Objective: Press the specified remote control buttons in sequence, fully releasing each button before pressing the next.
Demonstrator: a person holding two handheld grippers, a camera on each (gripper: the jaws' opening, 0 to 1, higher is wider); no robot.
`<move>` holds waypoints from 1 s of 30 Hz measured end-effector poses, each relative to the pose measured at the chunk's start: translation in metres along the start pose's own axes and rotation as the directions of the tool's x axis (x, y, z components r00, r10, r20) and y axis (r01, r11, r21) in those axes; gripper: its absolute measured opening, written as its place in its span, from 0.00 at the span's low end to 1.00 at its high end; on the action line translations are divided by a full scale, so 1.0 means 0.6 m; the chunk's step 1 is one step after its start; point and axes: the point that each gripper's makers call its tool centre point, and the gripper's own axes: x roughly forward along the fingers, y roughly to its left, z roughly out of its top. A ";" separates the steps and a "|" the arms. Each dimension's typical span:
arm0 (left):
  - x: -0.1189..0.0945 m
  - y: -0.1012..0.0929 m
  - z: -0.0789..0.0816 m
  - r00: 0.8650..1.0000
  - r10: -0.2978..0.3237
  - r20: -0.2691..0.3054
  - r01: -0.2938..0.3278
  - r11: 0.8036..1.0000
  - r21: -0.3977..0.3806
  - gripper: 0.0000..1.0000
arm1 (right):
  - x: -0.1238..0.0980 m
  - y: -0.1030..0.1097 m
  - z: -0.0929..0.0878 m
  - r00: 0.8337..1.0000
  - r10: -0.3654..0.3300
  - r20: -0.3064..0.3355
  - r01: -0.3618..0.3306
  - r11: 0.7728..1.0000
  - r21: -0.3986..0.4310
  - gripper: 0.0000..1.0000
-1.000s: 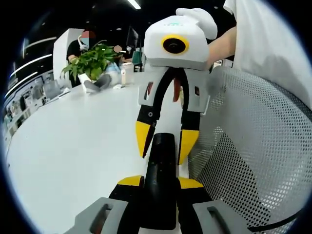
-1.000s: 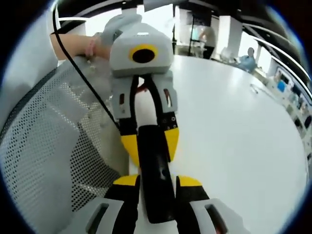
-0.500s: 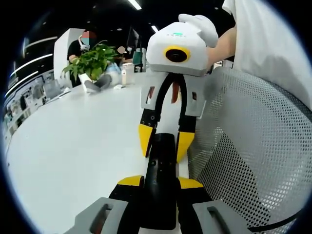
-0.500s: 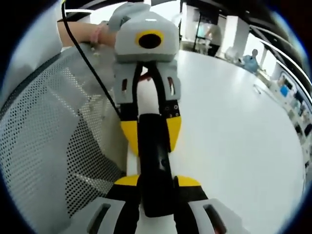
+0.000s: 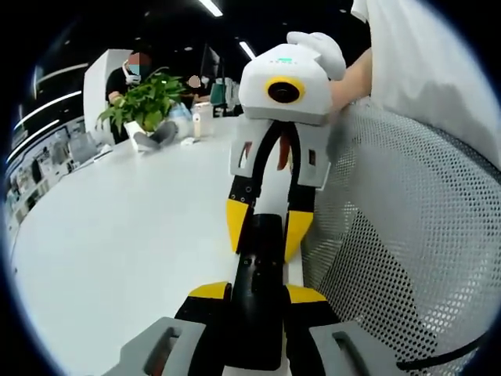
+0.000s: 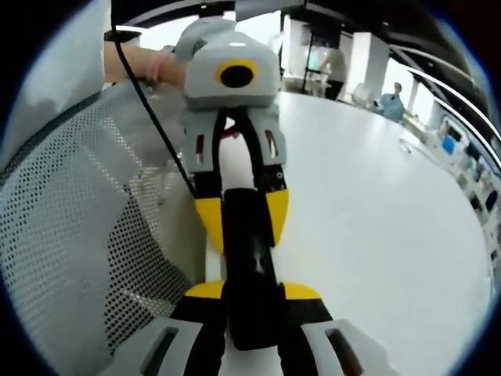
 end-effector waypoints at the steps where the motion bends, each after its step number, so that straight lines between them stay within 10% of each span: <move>1: 0.000 0.000 0.000 1.000 0.004 0.001 -0.004 1.000 -0.004 0.25 | 0.000 0.000 0.000 1.000 0.000 0.001 0.000 1.000 0.001 0.22; 24: 0.000 0.002 0.002 0.999 0.037 -0.012 -0.037 0.999 -0.015 0.26 | 0.002 0.000 -0.001 1.000 0.004 0.003 -0.004 1.000 -0.013 0.22; 30: 0.000 0.001 0.006 0.999 0.032 -0.006 -0.032 0.992 -0.125 0.29 | 0.002 -0.001 0.000 1.000 0.004 0.002 -0.004 1.000 -0.012 0.22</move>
